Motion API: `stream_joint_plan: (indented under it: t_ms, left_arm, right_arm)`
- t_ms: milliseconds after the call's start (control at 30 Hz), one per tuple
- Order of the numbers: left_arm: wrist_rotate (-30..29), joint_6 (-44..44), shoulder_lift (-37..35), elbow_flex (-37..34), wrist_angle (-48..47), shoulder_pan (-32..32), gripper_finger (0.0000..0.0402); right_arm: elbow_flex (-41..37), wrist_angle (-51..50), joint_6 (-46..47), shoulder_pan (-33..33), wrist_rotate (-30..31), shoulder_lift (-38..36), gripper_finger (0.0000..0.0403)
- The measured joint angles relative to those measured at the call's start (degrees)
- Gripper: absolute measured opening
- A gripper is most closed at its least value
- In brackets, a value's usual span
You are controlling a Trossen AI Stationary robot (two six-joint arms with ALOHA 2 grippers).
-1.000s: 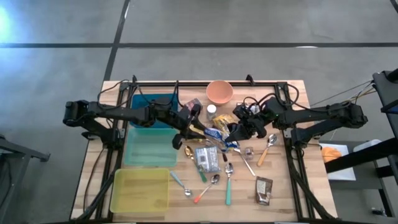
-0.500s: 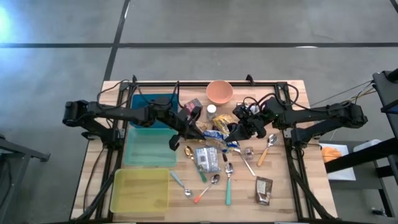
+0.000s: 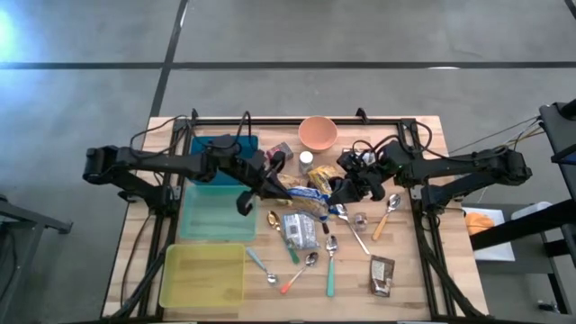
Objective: Pick & Place Food Item
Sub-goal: Put the right blue noodles packet into the blue bin
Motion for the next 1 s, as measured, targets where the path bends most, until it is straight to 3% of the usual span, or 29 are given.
stream_joint_plan:
  t_ms: [167, 433, 600, 833, 1000]
  left_arm:
    - [0.8, -2.1, -0.6, 0.0, -2.7, 0.0, 0.0001]
    - [1.9, -3.3, -2.6, 0.0, -4.1, -0.2, 0.0]
    - [2.0, -4.1, -4.6, 0.0, -7.4, -0.2, 0.0]
    - [1.5, -6.6, -8.2, 0.0, -14.9, -0.2, 0.0]
    - [-3.0, -6.6, -11.9, 0.0, -21.2, -0.1, 0.0]
  right_arm:
    - [0.0, -0.1, -2.5, 0.0, 0.1, 0.0, 0.0041]
    - [0.0, -0.1, -5.0, 0.0, 0.1, 0.0, 0.0178]
    - [0.0, -0.2, -6.5, 0.0, 0.1, 0.0, 0.024]
    - [0.0, -7.5, -8.7, -0.1, 2.2, 0.0, 0.027]
    - [0.0, -15.6, -10.7, -0.1, 7.2, 0.0, 0.027]
